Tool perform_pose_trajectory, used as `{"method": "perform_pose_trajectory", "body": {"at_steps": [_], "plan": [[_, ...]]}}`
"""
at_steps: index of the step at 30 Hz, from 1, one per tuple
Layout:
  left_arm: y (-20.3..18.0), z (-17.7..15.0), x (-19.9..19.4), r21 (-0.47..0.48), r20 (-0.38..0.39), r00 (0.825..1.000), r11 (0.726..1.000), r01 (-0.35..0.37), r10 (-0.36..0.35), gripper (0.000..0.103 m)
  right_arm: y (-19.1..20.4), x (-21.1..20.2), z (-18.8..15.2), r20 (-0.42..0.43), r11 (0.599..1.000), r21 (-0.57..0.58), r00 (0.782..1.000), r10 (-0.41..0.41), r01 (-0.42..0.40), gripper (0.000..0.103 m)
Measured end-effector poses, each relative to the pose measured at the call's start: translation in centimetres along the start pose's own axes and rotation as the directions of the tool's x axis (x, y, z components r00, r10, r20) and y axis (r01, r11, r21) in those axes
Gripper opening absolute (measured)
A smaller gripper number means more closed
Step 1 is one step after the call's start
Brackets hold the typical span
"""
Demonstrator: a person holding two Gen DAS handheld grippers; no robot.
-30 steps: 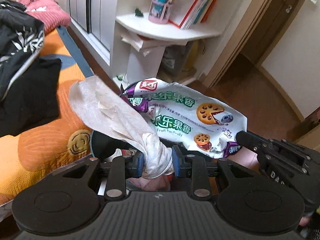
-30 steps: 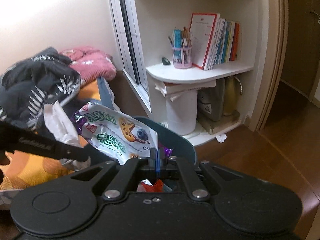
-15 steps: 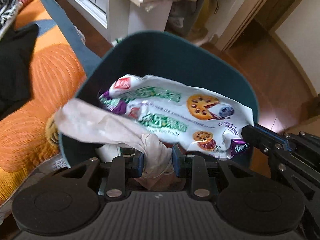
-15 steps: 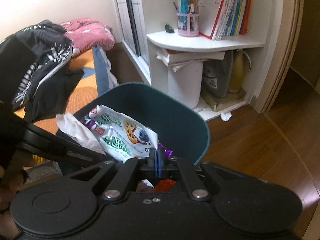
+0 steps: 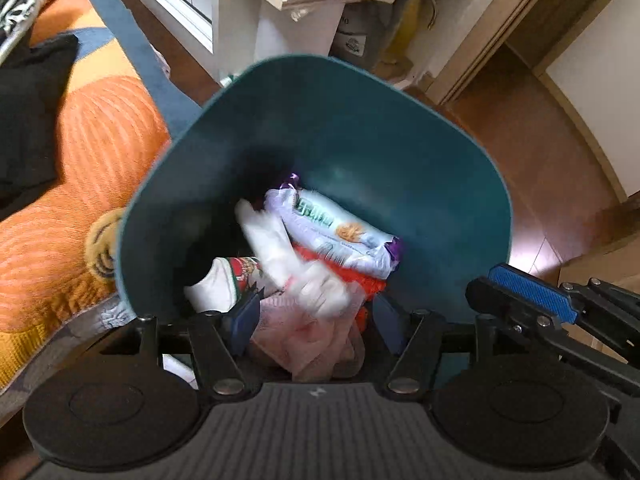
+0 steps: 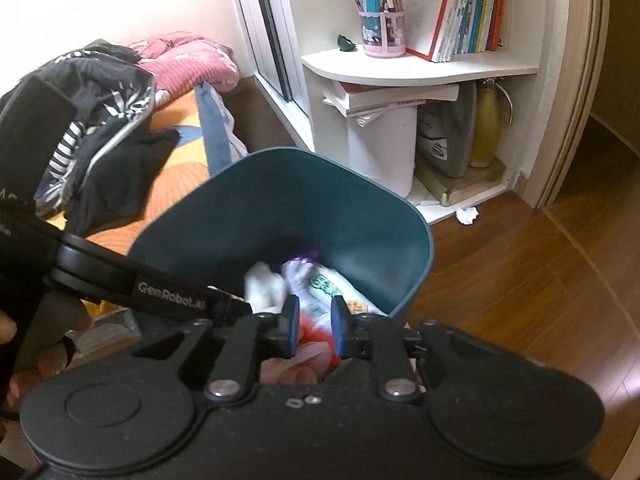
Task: Collect trash
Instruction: 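Move both open grippers back down toward the floor under the bed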
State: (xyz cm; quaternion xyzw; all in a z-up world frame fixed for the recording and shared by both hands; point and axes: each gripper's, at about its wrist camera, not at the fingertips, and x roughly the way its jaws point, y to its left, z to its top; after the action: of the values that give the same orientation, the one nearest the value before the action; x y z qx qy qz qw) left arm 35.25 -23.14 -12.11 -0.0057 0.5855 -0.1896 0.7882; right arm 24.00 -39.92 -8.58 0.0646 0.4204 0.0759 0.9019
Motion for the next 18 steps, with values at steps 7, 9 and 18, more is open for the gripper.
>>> {"method": "perform_pose_trajectory", "body": {"at_steps": [7,9,18], "plan": [[1.2,-1.7,-4.8,-0.006,0.064,0.998,1.0,0.018,-0.018,0.062,1.3,-2.6,0.1,0.027,0.999,-0.011,0.998,0.053,-0.053,0.032],[1.6,-2.4,-6.4,-0.006,0.09,0.996,1.0,0.015,-0.014,0.062,2.0,-3.4,0.1,0.034,0.997,-0.018,0.996,0.078,-0.077,0.033],[5.8,-7.1,-14.7,-0.072,0.193,0.981,0.997,-0.021,0.034,0.062,7.4,-6.8,-0.1,0.052,0.968,-0.112,0.972,0.23,-0.223,0.037]]}}
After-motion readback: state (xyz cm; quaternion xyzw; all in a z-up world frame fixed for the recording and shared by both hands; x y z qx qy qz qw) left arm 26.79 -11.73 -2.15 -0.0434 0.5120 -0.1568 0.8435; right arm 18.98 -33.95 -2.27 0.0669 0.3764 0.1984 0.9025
